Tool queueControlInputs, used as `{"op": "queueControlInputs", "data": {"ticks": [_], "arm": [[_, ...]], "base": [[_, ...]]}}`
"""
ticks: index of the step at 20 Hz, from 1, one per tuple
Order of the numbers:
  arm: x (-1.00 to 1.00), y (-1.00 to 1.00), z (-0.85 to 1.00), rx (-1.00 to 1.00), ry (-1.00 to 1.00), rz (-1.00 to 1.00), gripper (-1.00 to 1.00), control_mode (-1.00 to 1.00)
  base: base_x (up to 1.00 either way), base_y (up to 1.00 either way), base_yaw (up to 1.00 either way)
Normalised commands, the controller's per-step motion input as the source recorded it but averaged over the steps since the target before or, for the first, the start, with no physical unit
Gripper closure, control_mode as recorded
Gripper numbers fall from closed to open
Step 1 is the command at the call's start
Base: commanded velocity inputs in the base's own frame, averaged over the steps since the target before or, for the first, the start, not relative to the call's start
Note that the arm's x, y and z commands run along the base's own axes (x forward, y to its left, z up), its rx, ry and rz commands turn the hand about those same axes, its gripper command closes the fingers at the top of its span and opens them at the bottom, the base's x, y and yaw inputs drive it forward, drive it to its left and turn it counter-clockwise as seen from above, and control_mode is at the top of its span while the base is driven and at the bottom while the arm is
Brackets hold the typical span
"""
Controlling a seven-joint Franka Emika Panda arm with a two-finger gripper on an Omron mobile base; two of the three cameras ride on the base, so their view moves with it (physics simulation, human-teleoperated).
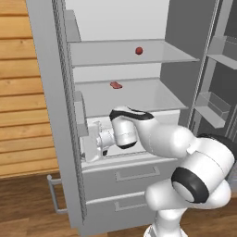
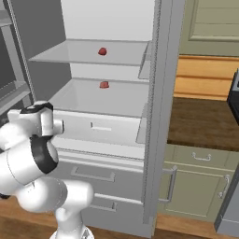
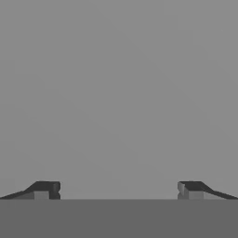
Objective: Take the strawberry from the fridge and place it on top of the pancake, located on the dining counter.
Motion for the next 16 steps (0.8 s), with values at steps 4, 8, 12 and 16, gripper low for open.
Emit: {"op": "queueControlInputs", "data": {"ticks": [4,8,12,16], "arm": [[-0.20,-0.48,0.40,-0.02,-0.30,-0.04,-1.00,-1.00],[-0.27,-0.73,0.44,0.00,-0.25,-0.09,-1.00,-1.00],[-0.45,-0.64,0.26,-0.03,-0.20,-0.14,-1.00,-1.00],[-0.66,-0.63,0.29,-0.18,-0.15,-0.20,-1.00,-1.00]], "base": [[0.00,0.00,0.00],[0.00,0.00,0.00],[0.00,0.00,0.00],[0.00,0.00,0.00]]}}
